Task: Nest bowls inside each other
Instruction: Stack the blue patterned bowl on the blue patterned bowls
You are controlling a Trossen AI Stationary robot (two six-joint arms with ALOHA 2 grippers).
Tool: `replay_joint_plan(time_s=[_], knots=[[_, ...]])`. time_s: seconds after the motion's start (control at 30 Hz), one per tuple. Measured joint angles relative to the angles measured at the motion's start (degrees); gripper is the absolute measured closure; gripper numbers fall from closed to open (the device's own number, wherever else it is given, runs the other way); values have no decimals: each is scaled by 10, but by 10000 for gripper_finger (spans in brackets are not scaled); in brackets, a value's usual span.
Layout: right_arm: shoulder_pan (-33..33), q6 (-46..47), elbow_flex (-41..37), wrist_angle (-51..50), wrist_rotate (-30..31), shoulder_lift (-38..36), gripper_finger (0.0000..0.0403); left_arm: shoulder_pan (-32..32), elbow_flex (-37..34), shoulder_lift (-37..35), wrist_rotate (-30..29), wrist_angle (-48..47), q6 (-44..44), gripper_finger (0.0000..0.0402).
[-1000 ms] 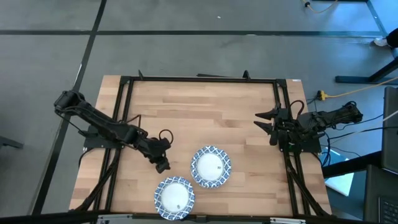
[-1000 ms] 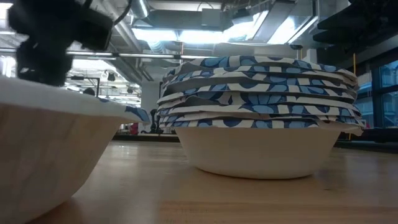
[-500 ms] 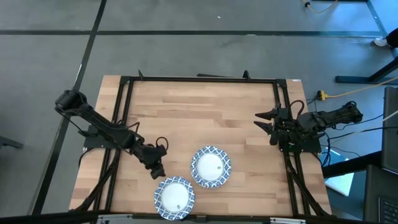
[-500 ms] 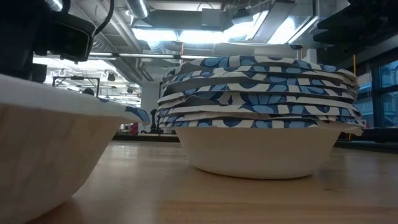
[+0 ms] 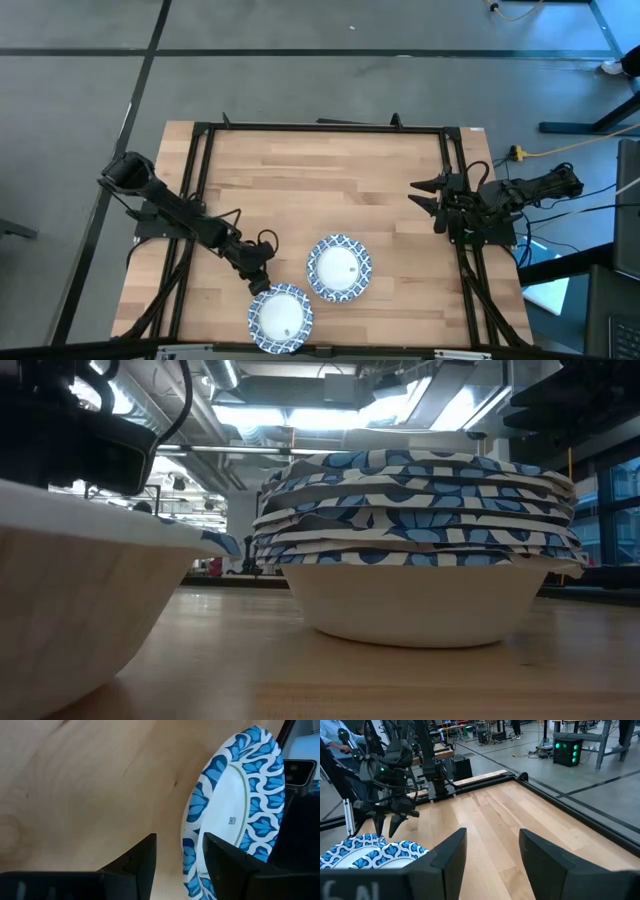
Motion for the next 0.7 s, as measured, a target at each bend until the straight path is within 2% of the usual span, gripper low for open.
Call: replay_joint_plan(time_s=[0.3, 0.7], knots=[[0, 2, 0, 0, 0, 0, 221, 0, 0, 27, 29, 74, 2, 247], [0, 2, 0, 0, 0, 0, 221, 1, 0, 27, -10, 94, 2, 247]])
